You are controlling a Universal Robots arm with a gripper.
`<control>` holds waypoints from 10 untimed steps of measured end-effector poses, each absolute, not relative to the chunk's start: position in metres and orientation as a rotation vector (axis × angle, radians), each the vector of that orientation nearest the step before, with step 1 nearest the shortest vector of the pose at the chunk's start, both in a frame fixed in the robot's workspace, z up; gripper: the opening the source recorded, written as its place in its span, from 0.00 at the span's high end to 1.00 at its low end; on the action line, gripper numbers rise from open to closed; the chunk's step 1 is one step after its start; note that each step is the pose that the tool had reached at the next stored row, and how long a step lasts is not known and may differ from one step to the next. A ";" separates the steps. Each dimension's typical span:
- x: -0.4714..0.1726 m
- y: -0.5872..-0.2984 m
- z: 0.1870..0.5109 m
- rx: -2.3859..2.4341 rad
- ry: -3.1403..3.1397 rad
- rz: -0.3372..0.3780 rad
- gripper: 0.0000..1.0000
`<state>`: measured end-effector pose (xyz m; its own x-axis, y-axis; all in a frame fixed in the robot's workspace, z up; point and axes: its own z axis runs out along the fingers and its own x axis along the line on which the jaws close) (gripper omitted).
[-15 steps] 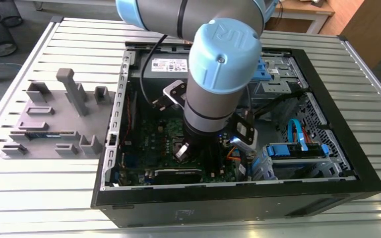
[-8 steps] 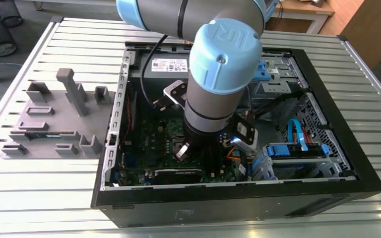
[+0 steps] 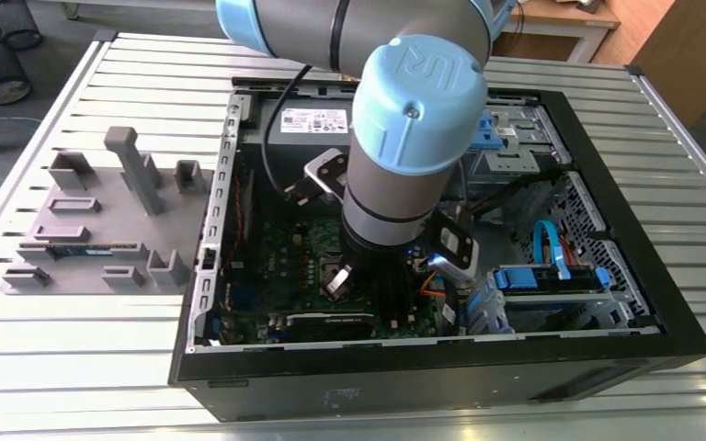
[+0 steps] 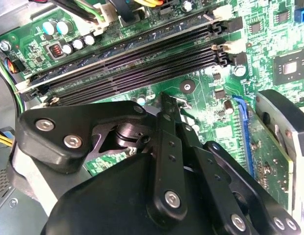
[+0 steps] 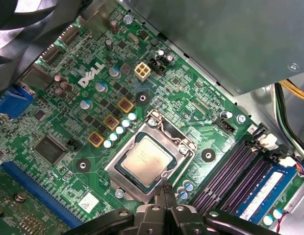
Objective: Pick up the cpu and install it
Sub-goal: 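Install the first cpu locking lever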
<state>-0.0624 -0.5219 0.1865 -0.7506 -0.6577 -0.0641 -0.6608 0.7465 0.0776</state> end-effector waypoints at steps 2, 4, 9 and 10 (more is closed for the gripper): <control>-0.062 -0.522 0.187 -1.085 2.908 0.150 0.89; -0.062 -0.522 0.187 -1.064 2.915 0.150 0.89; -0.062 -0.522 0.187 -1.015 2.930 0.150 0.89; -0.062 -0.522 0.187 -1.012 2.931 0.150 0.89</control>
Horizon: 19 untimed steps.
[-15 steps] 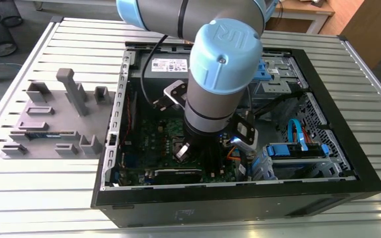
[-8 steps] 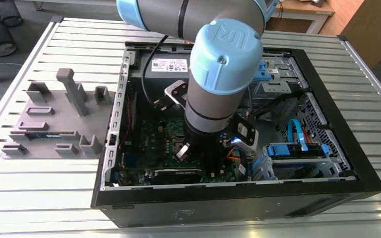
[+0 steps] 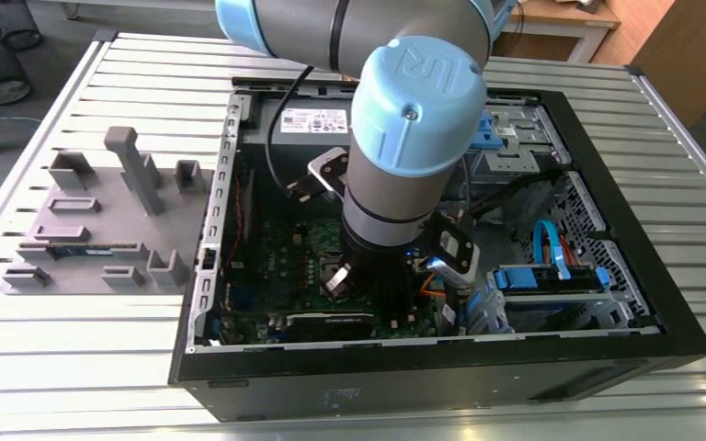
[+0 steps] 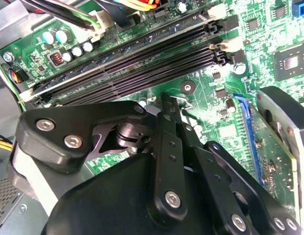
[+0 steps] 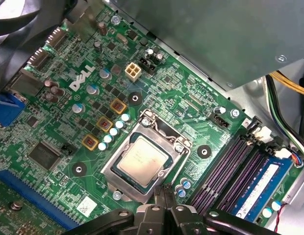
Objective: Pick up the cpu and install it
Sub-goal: 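Install the first cpu locking lever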
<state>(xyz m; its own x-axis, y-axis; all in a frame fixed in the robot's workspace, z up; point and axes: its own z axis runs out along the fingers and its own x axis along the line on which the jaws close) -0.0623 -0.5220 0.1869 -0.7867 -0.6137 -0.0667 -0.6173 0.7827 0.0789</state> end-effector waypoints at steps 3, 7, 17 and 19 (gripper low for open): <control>-0.062 -0.522 0.187 -1.012 2.931 0.150 0.89; -0.062 -0.522 0.187 -1.012 2.931 0.149 0.89; -0.062 -0.523 0.187 -0.994 2.937 0.150 0.89; -0.062 -0.523 0.187 -0.976 2.942 0.149 0.89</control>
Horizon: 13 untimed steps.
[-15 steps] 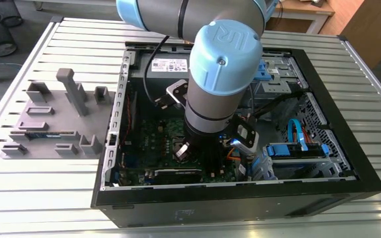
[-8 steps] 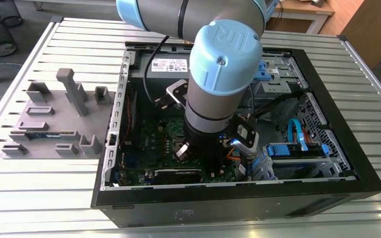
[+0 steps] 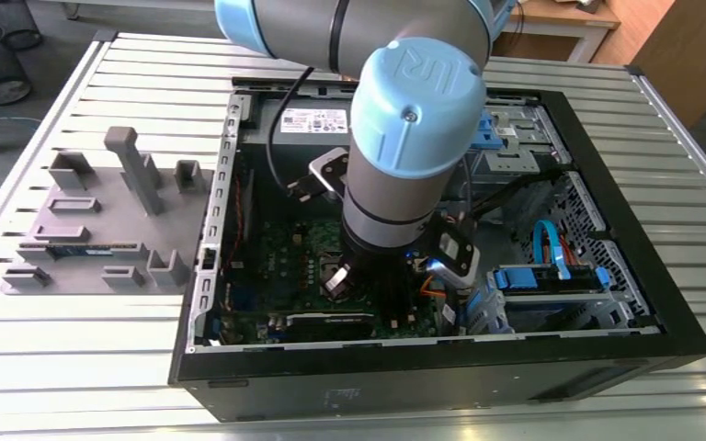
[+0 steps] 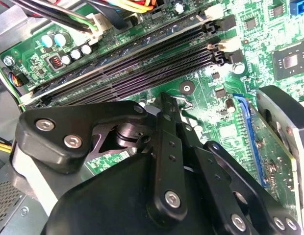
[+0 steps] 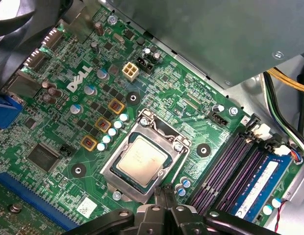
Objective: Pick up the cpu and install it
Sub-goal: 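Install the first cpu locking lever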
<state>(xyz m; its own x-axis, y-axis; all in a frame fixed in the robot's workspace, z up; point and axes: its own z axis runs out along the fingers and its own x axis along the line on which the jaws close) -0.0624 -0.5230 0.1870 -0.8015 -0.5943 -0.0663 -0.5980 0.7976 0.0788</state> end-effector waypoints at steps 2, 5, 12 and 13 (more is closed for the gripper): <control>-0.062 -0.523 0.187 -0.969 2.944 0.149 0.89; -0.062 -0.523 0.187 -0.964 2.946 0.149 0.89; -0.062 -0.526 0.187 -0.944 2.951 0.148 0.89; -0.062 -0.527 0.188 -0.943 2.952 0.149 0.89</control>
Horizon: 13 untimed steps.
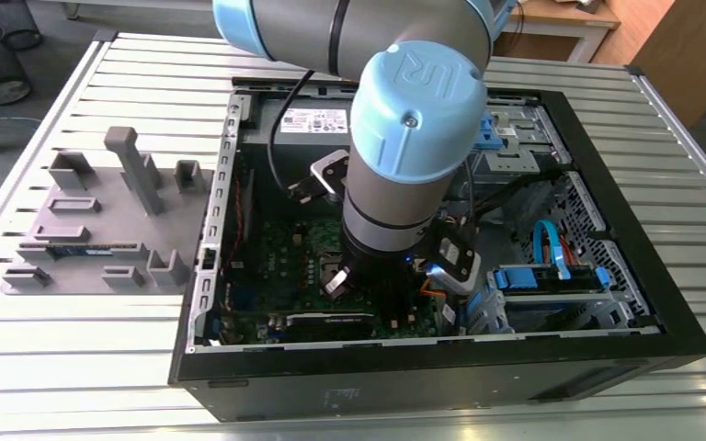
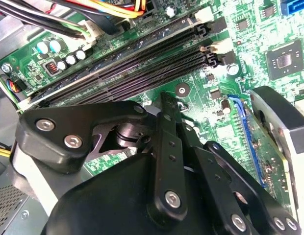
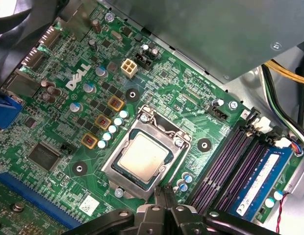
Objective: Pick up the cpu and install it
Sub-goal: 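Install the first cpu locking lever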
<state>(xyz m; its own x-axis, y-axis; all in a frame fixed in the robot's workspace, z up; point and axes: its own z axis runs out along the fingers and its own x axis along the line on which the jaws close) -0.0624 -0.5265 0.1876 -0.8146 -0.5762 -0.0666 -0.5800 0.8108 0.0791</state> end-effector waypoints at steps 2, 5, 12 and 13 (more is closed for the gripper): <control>-0.062 -0.527 0.189 -0.938 2.953 0.149 0.89; -0.062 -0.527 0.196 -0.929 2.956 0.148 0.89; -0.062 -0.526 0.212 -0.916 2.959 0.148 0.89; -0.062 -0.526 0.212 -0.915 2.960 0.147 0.89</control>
<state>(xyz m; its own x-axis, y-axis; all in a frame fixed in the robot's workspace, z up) -0.0624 -0.5260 0.2117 -0.8253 -0.5608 -0.0665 -0.5647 0.8216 0.0787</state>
